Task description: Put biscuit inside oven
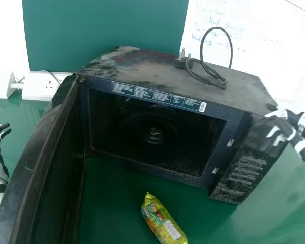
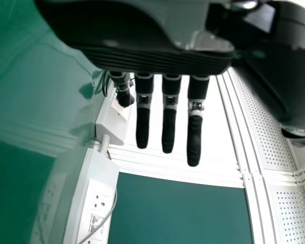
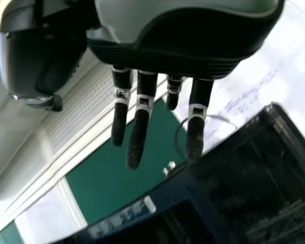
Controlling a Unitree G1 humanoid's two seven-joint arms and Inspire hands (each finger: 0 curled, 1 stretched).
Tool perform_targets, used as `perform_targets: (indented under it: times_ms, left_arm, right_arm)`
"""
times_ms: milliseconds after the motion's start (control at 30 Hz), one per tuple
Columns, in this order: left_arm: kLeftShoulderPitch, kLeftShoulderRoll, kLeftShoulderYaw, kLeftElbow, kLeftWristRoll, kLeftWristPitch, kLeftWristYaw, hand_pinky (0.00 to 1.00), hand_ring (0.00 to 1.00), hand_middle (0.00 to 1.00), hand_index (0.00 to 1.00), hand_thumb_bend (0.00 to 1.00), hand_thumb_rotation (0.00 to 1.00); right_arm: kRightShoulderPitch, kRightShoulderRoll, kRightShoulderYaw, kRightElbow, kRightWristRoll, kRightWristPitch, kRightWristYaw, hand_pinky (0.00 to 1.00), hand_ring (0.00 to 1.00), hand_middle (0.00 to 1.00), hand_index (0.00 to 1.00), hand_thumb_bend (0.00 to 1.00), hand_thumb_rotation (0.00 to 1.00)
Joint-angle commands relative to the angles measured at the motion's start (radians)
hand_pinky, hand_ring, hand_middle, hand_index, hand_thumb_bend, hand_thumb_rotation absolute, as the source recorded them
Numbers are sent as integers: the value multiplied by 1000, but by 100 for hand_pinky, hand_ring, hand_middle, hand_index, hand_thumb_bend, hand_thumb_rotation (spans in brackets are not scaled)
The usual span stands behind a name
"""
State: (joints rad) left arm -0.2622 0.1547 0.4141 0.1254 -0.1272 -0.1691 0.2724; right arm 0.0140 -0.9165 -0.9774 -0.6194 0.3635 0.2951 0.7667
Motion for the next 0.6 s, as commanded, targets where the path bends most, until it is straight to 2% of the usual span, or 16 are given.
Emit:
perform_targets:
  times_ms: [0, 133, 233, 333, 433, 567]
  left_arm:
    - [7, 9, 8, 2, 6, -7, 1, 72, 69, 70, 50, 50, 4]
    - [7, 8, 7, -3, 4, -1, 2, 72, 69, 70, 50, 50, 4]
    - [9, 9, 6, -4, 6, -3, 1, 72, 69, 71, 50, 50, 4]
    - [8, 11, 6, 2, 8, -8, 0, 72, 69, 71, 50, 50, 4]
    - [8, 9, 7, 2, 4, -10, -1, 72, 69, 71, 50, 50, 4]
    - [8, 8, 5, -1, 6, -7, 0, 72, 69, 70, 50, 50, 4]
  right_arm:
    - [17, -29, -16, -24, 10, 12, 14, 30, 34, 40, 66, 74, 28]
    - [18, -37, 0, -42, 21, 14, 18, 32, 35, 42, 64, 80, 26]
    - [28, -38, 8, -59, -6, -8, 15, 27, 32, 42, 66, 82, 38]
    - [24, -53, 18, -82, 33, 40, 22, 28, 35, 45, 65, 83, 36]
    - [23, -56, 30, -92, 53, 70, 16, 29, 34, 42, 66, 83, 36]
    - [42, -69, 35, -142, 3, 132, -13, 31, 34, 38, 65, 90, 34]
